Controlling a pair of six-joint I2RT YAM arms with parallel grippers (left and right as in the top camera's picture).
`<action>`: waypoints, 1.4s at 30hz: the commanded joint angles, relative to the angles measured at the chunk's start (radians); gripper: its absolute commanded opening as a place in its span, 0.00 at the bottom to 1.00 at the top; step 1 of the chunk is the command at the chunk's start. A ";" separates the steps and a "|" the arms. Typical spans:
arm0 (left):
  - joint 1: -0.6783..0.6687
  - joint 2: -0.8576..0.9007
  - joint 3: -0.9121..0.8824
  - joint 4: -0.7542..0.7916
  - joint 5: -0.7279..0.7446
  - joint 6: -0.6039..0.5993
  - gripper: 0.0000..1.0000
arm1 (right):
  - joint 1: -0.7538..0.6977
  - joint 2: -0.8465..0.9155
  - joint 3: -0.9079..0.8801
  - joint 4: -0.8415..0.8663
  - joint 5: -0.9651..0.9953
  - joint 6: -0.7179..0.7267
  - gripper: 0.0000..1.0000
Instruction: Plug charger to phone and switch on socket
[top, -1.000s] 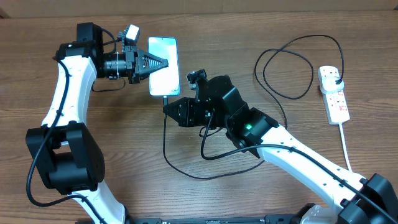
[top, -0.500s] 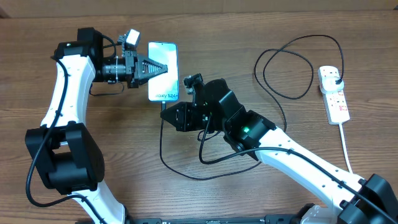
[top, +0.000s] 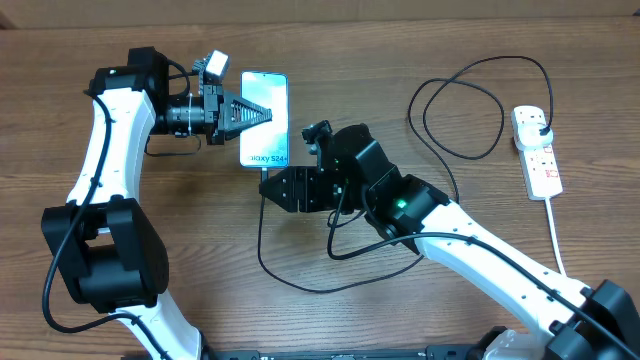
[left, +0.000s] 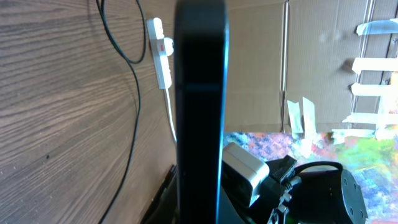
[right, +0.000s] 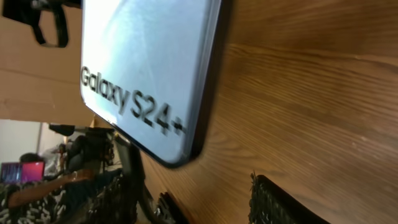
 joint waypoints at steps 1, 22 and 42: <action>-0.015 -0.018 0.002 -0.010 0.034 0.001 0.04 | -0.019 -0.105 0.008 -0.061 0.034 -0.047 0.61; -0.073 -0.018 0.002 -0.014 0.053 0.001 0.04 | 0.047 -0.176 0.007 -0.304 -0.015 -0.016 0.40; -0.087 -0.018 0.002 -0.006 0.099 0.002 0.04 | 0.096 -0.056 0.007 -0.124 0.188 0.136 0.19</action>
